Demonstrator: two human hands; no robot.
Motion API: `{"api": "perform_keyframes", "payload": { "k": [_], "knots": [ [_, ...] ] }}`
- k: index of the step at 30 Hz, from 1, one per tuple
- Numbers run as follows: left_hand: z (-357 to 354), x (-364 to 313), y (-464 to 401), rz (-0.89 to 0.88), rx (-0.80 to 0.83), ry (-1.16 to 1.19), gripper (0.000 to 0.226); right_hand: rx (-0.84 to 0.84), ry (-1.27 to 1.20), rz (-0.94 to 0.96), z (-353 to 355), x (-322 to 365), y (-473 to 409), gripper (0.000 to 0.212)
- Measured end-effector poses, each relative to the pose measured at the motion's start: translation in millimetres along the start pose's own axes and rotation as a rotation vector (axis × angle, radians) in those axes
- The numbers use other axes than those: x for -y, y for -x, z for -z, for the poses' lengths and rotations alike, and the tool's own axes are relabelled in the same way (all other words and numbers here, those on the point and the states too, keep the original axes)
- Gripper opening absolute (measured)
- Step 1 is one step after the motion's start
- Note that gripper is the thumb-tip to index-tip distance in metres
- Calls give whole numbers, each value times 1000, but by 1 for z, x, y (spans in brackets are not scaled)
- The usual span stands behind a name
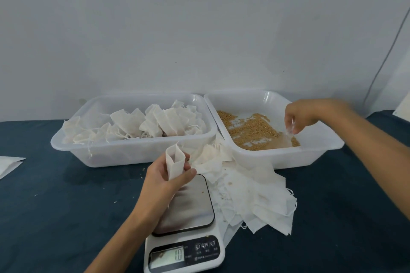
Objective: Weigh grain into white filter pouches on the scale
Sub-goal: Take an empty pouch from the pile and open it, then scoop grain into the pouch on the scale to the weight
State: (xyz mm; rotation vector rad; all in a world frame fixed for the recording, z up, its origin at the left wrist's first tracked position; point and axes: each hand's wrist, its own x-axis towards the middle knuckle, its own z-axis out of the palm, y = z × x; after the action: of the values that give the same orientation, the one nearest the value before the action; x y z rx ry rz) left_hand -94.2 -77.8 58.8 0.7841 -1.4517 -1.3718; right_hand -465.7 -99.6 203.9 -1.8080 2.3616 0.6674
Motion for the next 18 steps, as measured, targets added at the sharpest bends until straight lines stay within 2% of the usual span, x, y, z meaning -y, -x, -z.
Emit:
{"api": "perform_keyframes", "payload": {
  "k": [3,6,9,10,18],
  "knots": [
    [0,1,0,-7,1,-7,32,-4,-49,50,-13,17,-5,33],
    [1,2,0,-15,6,-7,29,-65,-91,86,-28,31,-16,18],
    [1,1,0,-10,-5,-1,30,-157,-137,75,-39,47,-30,42],
    [1,1,0,-10,-7,-3,31,-189,-146,79,-40,54,-34,44],
    [3,1,-1,-12,-14,-2,31,-311,-198,44,-24,91,-81,38]
  ]
}}
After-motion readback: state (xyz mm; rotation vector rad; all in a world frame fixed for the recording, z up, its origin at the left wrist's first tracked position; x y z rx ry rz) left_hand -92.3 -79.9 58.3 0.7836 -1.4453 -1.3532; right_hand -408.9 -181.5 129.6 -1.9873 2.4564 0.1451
